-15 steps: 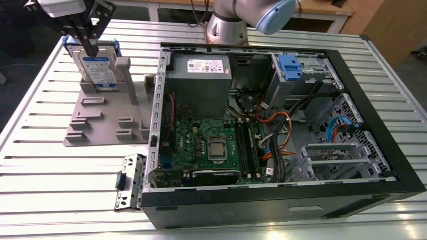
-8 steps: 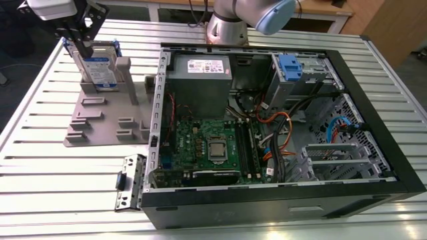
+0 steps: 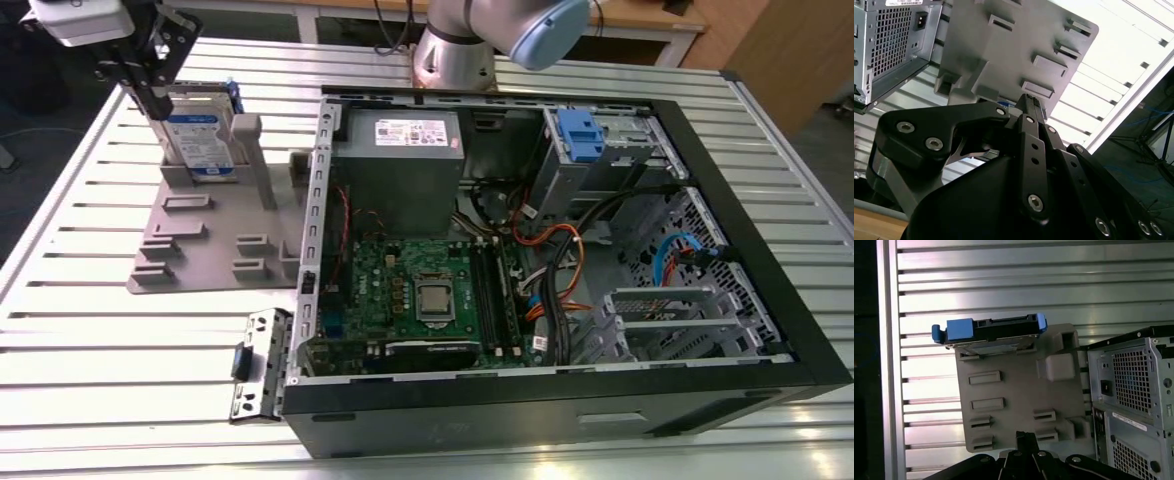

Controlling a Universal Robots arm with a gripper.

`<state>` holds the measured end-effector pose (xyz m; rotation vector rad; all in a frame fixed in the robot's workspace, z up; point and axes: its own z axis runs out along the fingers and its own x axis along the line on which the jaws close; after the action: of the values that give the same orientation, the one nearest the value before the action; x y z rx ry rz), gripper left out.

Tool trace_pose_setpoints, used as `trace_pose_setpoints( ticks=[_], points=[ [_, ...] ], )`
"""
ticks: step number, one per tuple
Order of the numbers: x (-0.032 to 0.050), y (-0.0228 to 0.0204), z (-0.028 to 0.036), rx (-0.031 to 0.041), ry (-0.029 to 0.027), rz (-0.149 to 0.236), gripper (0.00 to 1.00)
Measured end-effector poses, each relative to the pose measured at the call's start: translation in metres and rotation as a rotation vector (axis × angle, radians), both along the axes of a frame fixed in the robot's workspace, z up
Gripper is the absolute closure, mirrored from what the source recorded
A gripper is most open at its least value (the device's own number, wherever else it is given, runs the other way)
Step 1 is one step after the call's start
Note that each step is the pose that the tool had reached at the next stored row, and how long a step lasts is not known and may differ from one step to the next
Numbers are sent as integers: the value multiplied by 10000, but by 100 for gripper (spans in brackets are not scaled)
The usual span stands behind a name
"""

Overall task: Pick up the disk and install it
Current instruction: 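Reach for the disk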

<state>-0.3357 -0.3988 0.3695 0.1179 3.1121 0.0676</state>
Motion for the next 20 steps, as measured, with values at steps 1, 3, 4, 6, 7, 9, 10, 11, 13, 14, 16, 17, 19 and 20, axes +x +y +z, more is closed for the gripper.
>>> trace_pose_setpoints(
  ticks=[1, 3, 4, 6, 7, 9, 10, 11, 13, 14, 16, 17, 19, 20],
  points=[
    [-18, 1, -9, 1, -1, -1, 90],
    [-62, 8, -24, 1, -1, -1, 90],
    [-85, 14, -32, 0, 0, -1, 90],
    [-118, 31, -49, 2, -3, 0, 90],
    [-122, 47, -54, 0, 0, 0, 90],
    [-123, 82, -72, 0, -1, 1, 90],
    [-123, 106, -82, -4, 0, 0, 90],
    [-123, 126, -91, -10, 1, 0, 90],
    [-123, 155, -112, -14, 0, -1, 90],
    [-123, 167, -123, -15, -1, -1, 90],
    [-122, 188, -151, -17, -1, 0, 90],
    [-122, 200, -168, -18, -1, 0, 90],
    [-120, 223, -204, -24, 0, 0, 90],
    [-120, 233, -223, -27, -2, 0, 90]
  ],
)
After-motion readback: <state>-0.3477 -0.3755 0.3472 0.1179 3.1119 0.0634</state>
